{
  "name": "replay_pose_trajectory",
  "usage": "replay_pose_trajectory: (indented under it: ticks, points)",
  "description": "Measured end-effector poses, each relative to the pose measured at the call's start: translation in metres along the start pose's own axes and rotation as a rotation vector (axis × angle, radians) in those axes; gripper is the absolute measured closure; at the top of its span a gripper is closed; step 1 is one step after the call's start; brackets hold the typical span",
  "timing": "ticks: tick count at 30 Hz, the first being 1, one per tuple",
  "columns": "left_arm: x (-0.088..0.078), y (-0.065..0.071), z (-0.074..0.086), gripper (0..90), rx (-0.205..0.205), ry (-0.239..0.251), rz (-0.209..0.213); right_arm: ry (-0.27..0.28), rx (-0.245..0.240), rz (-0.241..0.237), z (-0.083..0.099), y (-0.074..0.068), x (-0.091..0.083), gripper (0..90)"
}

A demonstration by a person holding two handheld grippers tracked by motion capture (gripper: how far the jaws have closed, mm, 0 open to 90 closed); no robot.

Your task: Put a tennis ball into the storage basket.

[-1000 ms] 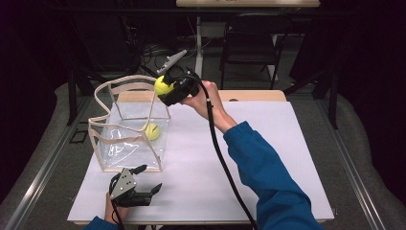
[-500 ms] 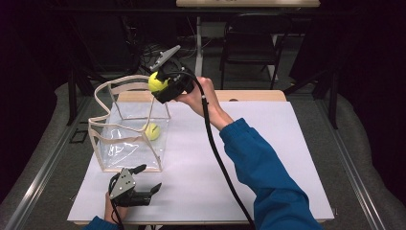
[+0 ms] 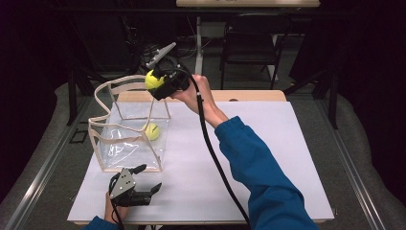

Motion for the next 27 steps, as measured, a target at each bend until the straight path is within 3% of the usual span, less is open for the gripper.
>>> replay_pose_trajectory:
  ticks: [27]
  points:
    - [0.000,0.000,0.000,16.1,-0.003,0.002,0.002,0.002,-0.009,-0.030,-0.009,-0.012,0.020,26.1]
Point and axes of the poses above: each handheld gripper's, and its own axes: x roughly forward along the jaws, z roughly out of its underside, y roughly to its right, the point moved 2 cm from there along x, roughly forward along the jaws
